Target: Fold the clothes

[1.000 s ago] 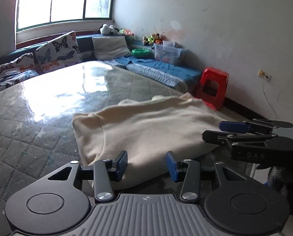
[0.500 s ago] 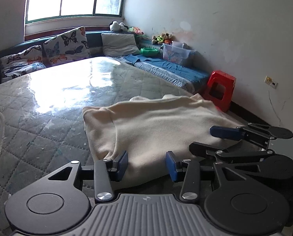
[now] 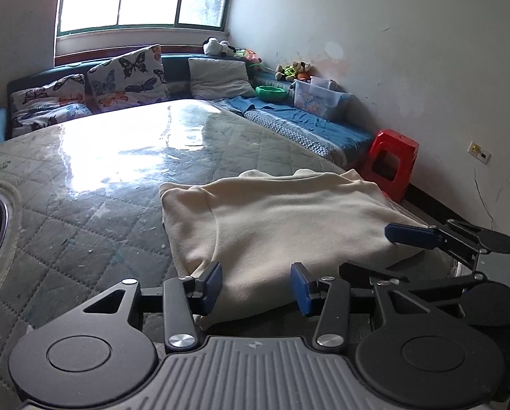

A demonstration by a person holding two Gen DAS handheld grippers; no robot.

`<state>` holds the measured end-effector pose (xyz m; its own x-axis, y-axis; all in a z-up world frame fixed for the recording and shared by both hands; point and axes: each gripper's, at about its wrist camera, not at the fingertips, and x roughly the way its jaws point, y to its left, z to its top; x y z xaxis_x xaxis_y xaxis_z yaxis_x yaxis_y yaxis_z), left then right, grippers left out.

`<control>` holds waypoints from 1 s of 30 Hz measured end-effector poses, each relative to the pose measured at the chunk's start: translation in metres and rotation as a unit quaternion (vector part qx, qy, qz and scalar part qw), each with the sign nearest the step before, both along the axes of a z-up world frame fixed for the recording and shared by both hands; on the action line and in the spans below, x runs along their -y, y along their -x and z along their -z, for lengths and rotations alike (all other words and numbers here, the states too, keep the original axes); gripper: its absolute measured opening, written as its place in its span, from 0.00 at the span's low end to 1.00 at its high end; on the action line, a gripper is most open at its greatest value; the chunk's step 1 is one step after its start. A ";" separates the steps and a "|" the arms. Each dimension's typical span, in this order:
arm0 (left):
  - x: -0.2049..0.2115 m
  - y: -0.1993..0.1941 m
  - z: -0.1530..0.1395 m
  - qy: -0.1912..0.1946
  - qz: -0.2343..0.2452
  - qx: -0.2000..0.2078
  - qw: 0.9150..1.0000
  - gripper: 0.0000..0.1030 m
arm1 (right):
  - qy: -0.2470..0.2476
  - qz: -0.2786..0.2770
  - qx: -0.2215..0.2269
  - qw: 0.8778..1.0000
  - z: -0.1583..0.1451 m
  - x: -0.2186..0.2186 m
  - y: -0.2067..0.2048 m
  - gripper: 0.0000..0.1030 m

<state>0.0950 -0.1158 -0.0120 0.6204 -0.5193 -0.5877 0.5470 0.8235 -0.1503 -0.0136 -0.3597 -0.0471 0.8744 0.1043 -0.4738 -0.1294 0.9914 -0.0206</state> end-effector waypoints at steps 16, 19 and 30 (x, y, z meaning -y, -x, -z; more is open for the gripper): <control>-0.018 0.023 -0.008 0.000 -0.022 0.016 1.000 0.84 | 0.000 0.030 0.016 0.999 -0.007 -0.006 0.024 1.00; -0.022 0.026 -0.008 0.000 -0.024 0.017 1.000 0.89 | 0.002 0.031 0.015 0.999 -0.007 -0.009 0.027 1.00; -0.032 0.040 -0.007 -0.002 -0.031 0.020 0.999 1.00 | 0.005 0.045 0.015 0.999 -0.003 -0.014 0.034 1.00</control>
